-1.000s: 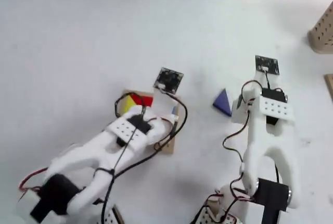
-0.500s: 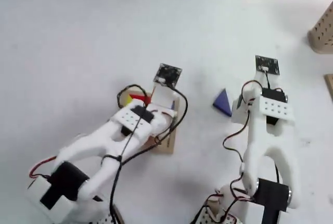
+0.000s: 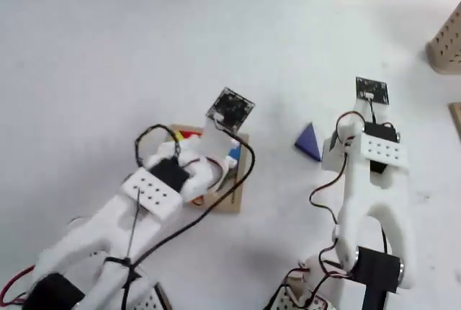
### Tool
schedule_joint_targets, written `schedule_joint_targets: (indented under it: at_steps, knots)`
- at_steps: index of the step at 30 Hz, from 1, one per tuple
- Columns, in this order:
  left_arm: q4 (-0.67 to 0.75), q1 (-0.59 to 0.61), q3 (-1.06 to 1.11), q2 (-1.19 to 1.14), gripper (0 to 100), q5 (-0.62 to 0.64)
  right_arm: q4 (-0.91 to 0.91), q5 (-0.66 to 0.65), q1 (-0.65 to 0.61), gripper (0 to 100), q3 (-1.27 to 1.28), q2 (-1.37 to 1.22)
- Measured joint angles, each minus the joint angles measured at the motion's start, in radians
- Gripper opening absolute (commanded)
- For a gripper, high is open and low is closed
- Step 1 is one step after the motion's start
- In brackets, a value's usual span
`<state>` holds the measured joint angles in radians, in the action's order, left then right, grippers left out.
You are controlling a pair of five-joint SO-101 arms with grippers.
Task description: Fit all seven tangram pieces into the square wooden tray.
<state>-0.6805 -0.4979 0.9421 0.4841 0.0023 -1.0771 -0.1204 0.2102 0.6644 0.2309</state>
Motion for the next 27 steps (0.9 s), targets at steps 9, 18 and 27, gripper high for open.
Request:
schedule_joint_targets:
  at_steps: [9,18,27]
  knots:
    - [0.000,0.287,-0.005,0.020,13,-0.048,0.000,0.000,-0.097,14.7,0.000,0.000]
    - [0.000,0.348,-0.005,0.020,20,-0.032,0.110,0.163,-0.184,26.8,-0.074,-0.100]
    - [0.035,0.368,-0.003,0.020,20,-0.032,0.106,0.181,-0.252,28.3,-0.356,-0.451]
